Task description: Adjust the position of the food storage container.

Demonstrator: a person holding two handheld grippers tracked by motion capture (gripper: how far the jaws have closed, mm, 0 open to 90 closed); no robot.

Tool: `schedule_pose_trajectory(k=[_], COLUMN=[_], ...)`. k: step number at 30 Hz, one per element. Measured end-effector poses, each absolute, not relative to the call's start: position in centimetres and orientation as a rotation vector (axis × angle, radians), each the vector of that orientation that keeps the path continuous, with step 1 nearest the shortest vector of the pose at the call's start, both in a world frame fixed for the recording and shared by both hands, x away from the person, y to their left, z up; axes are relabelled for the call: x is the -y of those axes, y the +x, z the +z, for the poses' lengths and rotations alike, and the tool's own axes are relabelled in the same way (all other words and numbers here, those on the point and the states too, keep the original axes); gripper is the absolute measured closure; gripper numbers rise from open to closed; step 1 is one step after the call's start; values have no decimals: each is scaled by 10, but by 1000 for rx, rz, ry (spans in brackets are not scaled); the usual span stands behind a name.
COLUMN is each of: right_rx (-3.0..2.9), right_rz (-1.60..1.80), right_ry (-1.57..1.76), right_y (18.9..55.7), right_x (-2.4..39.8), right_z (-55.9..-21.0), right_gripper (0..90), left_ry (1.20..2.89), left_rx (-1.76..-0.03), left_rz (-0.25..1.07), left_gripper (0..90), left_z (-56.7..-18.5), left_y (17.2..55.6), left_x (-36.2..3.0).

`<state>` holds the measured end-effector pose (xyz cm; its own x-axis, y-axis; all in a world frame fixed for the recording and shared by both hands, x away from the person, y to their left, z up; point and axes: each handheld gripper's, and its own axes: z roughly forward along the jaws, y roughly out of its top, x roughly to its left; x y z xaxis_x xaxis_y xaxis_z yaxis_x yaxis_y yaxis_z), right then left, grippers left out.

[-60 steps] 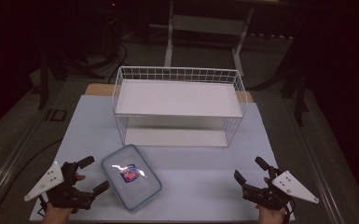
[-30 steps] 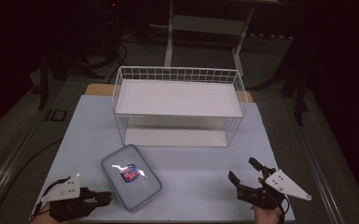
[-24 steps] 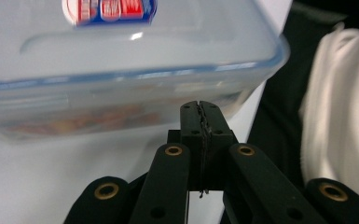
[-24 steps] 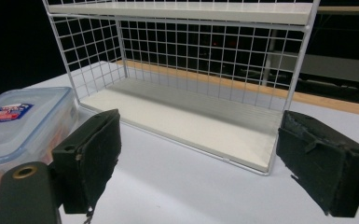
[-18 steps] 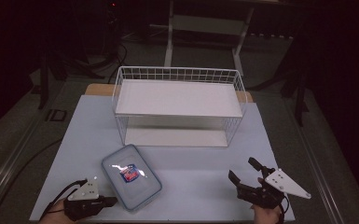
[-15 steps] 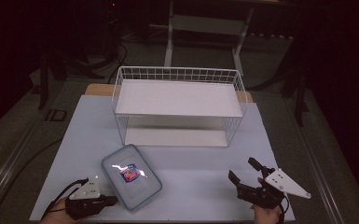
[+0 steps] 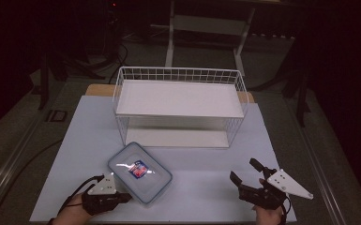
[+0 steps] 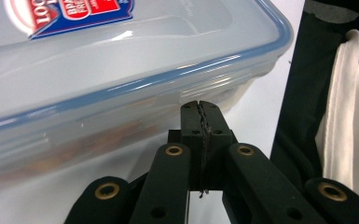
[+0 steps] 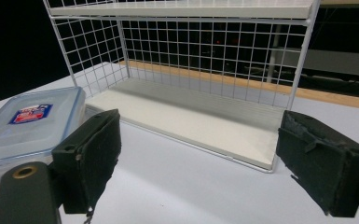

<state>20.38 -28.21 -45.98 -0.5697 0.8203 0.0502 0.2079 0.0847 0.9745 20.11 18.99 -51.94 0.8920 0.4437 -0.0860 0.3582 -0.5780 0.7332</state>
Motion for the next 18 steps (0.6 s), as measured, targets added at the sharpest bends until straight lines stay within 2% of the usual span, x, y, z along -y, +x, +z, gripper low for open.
schedule_pose_trajectory(k=[12,18], right_rx=[-1850,-1856], right_rz=[1516,1519], right_ry=[1006,1002], right_y=[204,204], right_x=[282,282], right_z=[-460,-461], right_gripper=[137,137], left_ry=[2239,2218], left_rx=[-595,-604], left_rz=[173,144], left_gripper=[897,897], left_z=[-519,-521], left_y=[215,226], left_x=[-165,-151])
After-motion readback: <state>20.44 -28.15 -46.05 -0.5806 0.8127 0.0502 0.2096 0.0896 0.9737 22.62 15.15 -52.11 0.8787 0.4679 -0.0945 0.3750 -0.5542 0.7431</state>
